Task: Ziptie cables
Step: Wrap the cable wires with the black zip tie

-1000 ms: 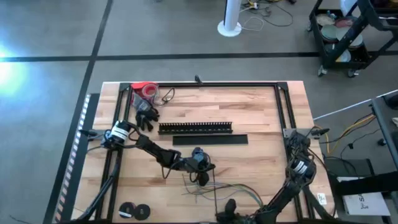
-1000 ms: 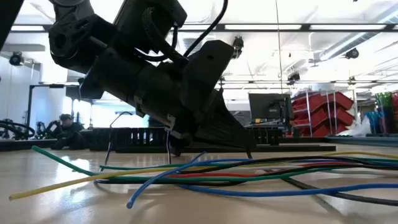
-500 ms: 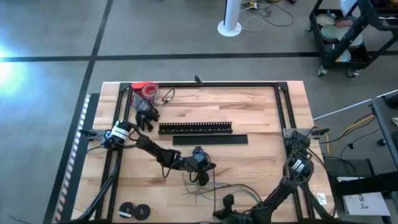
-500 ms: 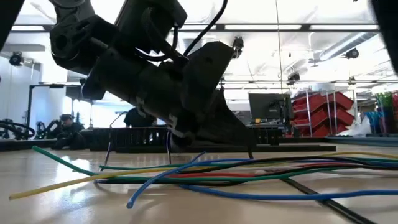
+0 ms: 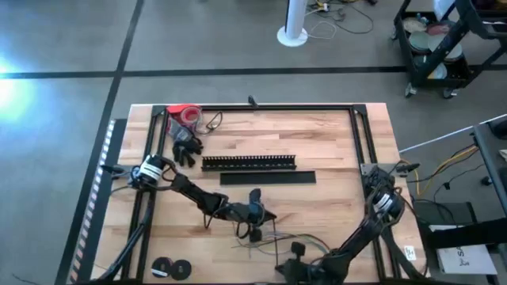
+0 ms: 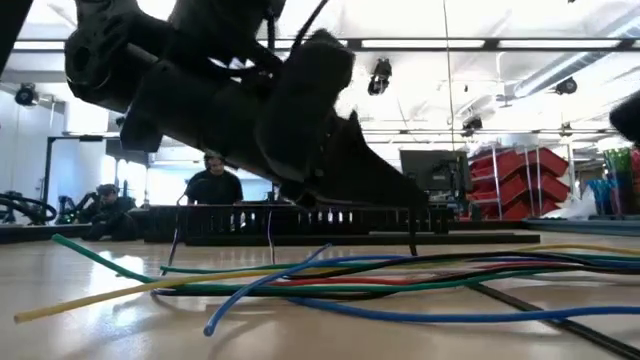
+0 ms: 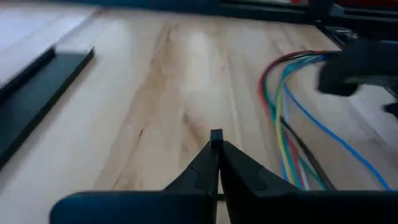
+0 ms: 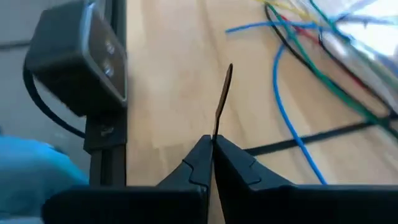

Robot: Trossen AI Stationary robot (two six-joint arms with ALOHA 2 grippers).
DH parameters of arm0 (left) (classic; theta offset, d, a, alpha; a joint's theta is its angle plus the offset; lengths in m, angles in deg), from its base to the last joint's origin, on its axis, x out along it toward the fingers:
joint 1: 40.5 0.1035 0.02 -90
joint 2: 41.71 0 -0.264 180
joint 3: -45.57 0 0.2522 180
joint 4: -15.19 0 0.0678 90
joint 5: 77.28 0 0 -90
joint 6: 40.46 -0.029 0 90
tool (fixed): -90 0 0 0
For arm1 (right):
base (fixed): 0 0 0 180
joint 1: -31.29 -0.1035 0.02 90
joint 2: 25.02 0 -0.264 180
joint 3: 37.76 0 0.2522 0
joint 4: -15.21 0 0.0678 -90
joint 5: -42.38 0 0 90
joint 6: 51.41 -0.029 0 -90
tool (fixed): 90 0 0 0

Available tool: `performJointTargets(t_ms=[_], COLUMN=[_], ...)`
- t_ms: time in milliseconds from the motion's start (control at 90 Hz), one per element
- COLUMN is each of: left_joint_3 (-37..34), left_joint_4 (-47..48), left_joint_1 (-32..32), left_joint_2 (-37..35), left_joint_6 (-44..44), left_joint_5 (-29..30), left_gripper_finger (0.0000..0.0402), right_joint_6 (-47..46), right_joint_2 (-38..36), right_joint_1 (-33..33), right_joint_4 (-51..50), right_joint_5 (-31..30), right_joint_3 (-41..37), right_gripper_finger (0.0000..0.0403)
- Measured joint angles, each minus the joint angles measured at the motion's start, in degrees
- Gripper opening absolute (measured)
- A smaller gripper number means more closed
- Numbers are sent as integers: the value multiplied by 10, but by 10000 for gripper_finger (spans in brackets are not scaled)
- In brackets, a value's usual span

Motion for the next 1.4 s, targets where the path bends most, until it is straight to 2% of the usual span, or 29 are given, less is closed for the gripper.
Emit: performJointTargets(t_ms=[244, 356, 500, 767, 1211, 1400], left_joint_3=[0, 14, 52, 107, 110, 112], left_joint_4=[-11, 0, 61, 105, 121, 121], left_joint_1=[-23, -41, -62, -77, -118, -128], left_joint_2=[-8, -8, -9, 4, 4, 3], left_joint_6=[-81, -117, -171, -224, -234, -250], left_joint_5=[1, 32, 77, 93, 124, 159], left_gripper_finger=[0, 0, 0, 0, 0, 0], right_joint_6=[-69, -91, -104, -123, -111, -111], right_joint_2=[-60, -75, -87, -93, -97, -97], right_joint_1=[32, 46, 64, 99, 103, 103], right_joint_4=[294, 443, 548, 575, 575, 576], right_joint_5=[82, 107, 141, 218, 205, 203], right_joint_3=[-160, -231, -287, -301, -304, -304], right_gripper_finger=[0, 0, 0, 0, 0, 0])
